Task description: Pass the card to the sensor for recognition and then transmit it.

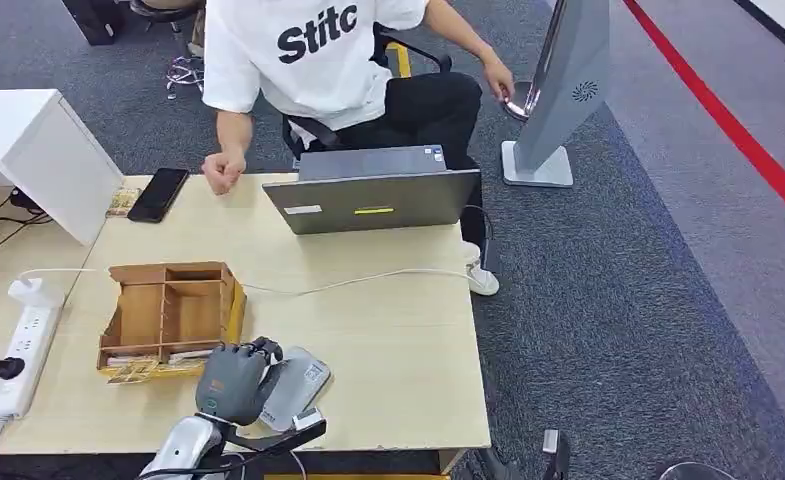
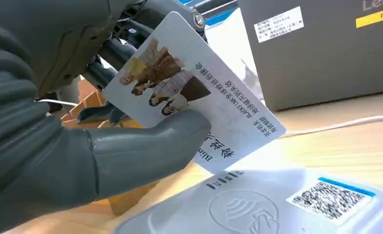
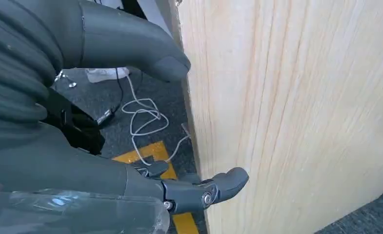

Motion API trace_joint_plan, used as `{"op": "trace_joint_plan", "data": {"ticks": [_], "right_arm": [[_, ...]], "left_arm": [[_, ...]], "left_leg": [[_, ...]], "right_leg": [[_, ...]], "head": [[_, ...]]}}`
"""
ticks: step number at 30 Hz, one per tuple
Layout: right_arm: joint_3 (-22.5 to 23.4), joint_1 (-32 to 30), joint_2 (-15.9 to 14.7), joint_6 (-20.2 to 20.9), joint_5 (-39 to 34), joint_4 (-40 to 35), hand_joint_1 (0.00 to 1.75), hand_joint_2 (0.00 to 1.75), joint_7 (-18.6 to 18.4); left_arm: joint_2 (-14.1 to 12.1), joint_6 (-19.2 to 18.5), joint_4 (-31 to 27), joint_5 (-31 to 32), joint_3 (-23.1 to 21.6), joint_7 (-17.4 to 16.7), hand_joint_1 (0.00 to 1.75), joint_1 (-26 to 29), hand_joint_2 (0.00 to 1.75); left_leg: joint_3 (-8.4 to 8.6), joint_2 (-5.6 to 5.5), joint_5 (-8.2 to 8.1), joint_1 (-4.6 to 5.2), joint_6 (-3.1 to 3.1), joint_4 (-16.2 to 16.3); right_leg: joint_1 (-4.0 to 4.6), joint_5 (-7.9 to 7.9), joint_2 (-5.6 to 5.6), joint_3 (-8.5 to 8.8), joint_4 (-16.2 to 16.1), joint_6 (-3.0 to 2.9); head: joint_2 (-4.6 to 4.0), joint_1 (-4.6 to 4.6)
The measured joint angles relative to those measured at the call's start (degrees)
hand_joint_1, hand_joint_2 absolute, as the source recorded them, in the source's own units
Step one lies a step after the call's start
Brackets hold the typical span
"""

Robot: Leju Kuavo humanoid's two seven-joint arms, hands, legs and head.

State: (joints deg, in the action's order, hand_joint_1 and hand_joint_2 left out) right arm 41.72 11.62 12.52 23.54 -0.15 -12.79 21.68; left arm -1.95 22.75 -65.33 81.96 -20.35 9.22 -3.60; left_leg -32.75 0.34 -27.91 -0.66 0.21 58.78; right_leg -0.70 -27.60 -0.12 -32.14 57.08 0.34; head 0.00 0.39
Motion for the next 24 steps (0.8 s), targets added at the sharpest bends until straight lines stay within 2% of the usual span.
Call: {"op": "trace_joint_plan", "data": {"ticks": [3, 6, 8, 11, 17, 24], "right_arm": [[-0.15, -0.13, 0.24, -0.09, 0.50, -0.31, 0.00, 1.75, 0.17], [-0.46, -0.30, 0.50, -0.24, 0.94, -0.59, 0.00, 1.75, 0.20], [-0.77, -0.45, 0.79, -0.46, 1.11, -0.85, 0.00, 1.75, 0.15], [-1.57, -0.38, 1.40, -0.94, 1.29, -1.05, 0.00, 1.75, -0.04], [-2.80, -0.21, 1.92, -1.35, 1.81, -1.40, 0.00, 1.75, -0.89], [-3.52, 0.02, 2.12, -1.77, 1.97, -1.75, 0.00, 1.75, -1.22]], "left_arm": [[-0.07, 0.24, 0.00, 0.26, -0.59, -0.44, 1.75, -0.05, 1.75], [-0.07, 4.62, -0.72, 0.90, -0.66, -2.47, 1.75, 0.30, 1.75], [-0.28, 7.63, -3.24, 0.74, -0.61, -3.24, 1.75, 0.41, 1.75], [-1.37, 8.66, -8.60, -0.21, 0.26, -3.65, 1.75, 0.12, 1.75], [-4.64, 8.72, -16.47, -2.82, 6.57, -1.77, 1.75, -3.33, 1.75], [-7.41, 8.85, -18.27, -3.45, 13.51, -1.07, 1.75, -6.28, 1.75]], "left_leg": [[-0.01, 0.00, 0.00, 0.00, 0.00, 0.00], [-0.01, 0.03, 0.00, -0.01, 0.00, 0.00], [-0.01, 0.00, 0.00, -0.02, 0.00, 0.00], [0.00, -0.01, 0.03, -0.03, -0.04, 0.00], [0.02, -0.01, 0.07, -0.04, -0.11, 0.00], [0.02, 0.02, 0.09, -0.04, -0.13, 0.00]], "right_leg": [[0.00, 0.00, 0.00, 0.00, 0.00, 0.00], [0.00, 0.00, 0.01, -0.01, 0.00, 0.00], [0.00, 0.00, -0.01, 0.00, 0.01, 0.00], [0.00, 0.00, -0.02, -0.01, 0.05, -0.01], [0.01, 0.01, 0.00, -0.02, 0.18, -0.02], [0.01, 0.01, 0.02, -0.08, 0.23, -0.03]], "head": [[0.00, 0.00], [0.00, -0.02], [0.00, -0.02], [0.00, -0.02], [0.00, -0.02], [0.00, -0.02]]}}
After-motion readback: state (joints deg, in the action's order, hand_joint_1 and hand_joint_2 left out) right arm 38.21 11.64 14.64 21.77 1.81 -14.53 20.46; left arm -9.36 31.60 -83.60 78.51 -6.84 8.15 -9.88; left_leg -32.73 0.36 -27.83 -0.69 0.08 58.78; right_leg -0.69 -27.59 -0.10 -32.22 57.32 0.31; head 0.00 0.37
